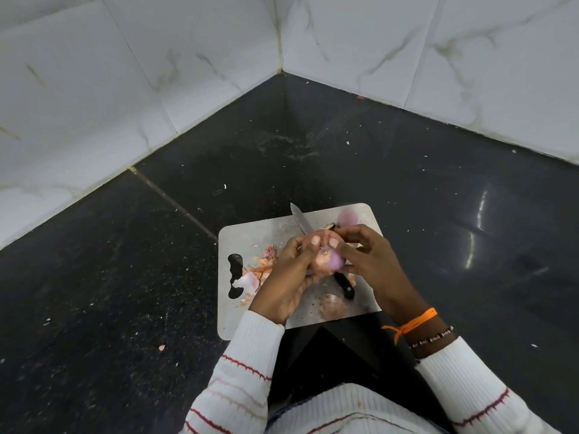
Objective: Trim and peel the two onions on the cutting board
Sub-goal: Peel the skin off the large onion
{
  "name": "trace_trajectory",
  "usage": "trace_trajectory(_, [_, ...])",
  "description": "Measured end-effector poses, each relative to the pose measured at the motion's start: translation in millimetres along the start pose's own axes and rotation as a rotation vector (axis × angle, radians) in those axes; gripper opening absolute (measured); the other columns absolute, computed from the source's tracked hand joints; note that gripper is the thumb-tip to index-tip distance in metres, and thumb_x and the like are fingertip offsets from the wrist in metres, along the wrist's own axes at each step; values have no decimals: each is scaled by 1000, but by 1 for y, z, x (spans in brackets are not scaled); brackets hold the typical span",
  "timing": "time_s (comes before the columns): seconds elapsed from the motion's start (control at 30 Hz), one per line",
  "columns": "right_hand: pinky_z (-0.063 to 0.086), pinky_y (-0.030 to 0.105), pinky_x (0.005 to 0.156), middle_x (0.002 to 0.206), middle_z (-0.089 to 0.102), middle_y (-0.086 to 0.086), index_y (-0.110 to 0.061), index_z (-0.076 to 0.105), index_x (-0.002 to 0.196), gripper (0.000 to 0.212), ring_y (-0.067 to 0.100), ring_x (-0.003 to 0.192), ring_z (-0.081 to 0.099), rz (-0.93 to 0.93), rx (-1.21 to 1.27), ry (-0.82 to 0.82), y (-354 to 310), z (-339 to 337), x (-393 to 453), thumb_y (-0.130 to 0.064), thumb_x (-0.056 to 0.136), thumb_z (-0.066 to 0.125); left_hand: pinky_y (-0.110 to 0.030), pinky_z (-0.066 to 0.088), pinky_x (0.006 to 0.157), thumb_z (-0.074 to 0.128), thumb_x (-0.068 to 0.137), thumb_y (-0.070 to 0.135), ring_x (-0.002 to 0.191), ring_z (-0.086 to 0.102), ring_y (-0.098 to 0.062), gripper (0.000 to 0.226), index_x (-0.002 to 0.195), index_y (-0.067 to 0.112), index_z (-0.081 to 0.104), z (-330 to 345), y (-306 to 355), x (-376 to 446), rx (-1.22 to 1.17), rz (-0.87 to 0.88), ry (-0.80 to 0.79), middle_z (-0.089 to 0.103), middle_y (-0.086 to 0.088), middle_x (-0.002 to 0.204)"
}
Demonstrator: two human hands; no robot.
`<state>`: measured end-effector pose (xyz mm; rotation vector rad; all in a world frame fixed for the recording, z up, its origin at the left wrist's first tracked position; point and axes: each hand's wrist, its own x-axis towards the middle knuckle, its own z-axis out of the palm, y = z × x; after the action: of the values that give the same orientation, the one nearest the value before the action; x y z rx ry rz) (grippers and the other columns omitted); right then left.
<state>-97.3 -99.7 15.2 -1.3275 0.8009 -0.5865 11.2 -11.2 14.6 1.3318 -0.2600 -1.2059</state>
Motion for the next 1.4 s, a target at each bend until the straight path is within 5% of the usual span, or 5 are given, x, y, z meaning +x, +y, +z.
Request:
trace_trajectory(0.2, [53,25,63,78,68,1,-16,64,77,8,11,71,65,-80,-91,98,3,-1,2,-17,85,67,-44,45,103,74,74,0,115,59,-27,53,121,12,53,-2,-4,2,108,62,-57,62,-14,121])
trace_trajectory(0.53, [55,41,73,79,69,0,-19,65,77,9,25,79,66,-109,-203,116,6,0,7,-17,85,65,-42,49,99,85,59,2,112,61,-26,72,122,10,53,-5,-7,3,93,83,20,63,-12,120])
trace_trajectory(0.8, [50,26,84,106,68,-6,-23,65,106,22,8,101,62,-41,-148,-16,9,-1,4,-22,84,67,-39,51,95,75,67,-12,110,61,-25,56,115,14,61,-5,-7,2,130,145,7,65,-7,114])
trace_trajectory(1.1, [50,11,62,86,72,-5,-11,72,92,15,1,78,68,-41,47,67,2,-1,0,-4,78,69,-39,51,95,81,66,0,107,64,-27,50,112,7,64,-6,-11,3,173,42,21,70,-12,109])
trace_trajectory(1.4, [53,18,63,85,72,4,-5,67,81,9,9,78,69,-43,206,121,3,6,-1,4,81,64,-37,51,95,77,67,-5,109,63,-25,46,109,9,64,-7,-11,2,142,76,21,68,-12,111])
